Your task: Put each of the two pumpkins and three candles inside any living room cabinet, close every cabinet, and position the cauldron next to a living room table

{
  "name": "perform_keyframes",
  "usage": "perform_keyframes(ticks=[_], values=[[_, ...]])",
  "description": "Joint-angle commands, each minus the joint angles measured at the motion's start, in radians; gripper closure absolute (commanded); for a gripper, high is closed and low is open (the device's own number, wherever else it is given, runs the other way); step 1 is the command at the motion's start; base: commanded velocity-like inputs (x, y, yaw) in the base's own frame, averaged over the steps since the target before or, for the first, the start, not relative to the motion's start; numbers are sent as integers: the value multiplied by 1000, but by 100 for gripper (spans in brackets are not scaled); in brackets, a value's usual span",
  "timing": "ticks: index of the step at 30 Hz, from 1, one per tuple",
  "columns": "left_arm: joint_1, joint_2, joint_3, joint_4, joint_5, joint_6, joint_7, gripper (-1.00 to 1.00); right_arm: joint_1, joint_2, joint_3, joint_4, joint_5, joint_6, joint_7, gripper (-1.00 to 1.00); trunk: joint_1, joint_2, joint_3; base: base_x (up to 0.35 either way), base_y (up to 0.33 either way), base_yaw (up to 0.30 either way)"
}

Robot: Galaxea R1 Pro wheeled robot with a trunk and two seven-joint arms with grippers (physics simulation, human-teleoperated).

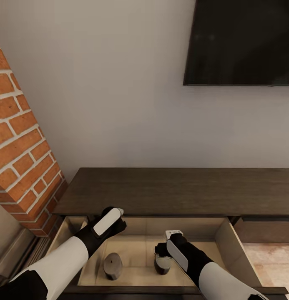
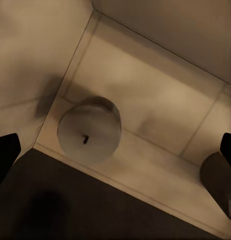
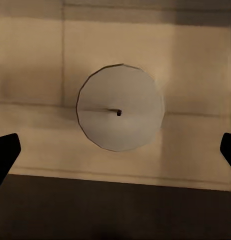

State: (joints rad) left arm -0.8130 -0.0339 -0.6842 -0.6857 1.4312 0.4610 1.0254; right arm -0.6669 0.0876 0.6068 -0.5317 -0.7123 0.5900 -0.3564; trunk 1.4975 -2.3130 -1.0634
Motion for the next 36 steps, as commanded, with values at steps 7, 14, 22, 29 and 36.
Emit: perform_keyframes(ticks=[7, 14, 22, 29, 36], values=[[0, -15, 2, -1, 1, 49, 0, -100, 0, -54, -1, -136, -58, 110, 1, -100, -27, 49, 22, 0, 0, 0], [0, -25, 3, -3, 10, 72, 0, -100, 1, -135, -1, -279, -181, 203, 1, -100, -54, 98, 44, 0, 0, 0], [0, -27, 2, -3, 73, 74, 4, -100, 7, -245, 1, -455, -330, 309, 1, -100, -84, 154, 69, 0, 0, 0], [0, -27, 0, 0, 75, 75, 4, -100, 7, -252, 1, -469, -338, 312, 1, -100, -111, 203, 91, 0, 0, 0], [0, -26, 0, 0, 75, 74, 4, -100, 7, -250, 1, -463, -339, 307, 0, -100, -138, 252, 113, 0, 0, 0]])
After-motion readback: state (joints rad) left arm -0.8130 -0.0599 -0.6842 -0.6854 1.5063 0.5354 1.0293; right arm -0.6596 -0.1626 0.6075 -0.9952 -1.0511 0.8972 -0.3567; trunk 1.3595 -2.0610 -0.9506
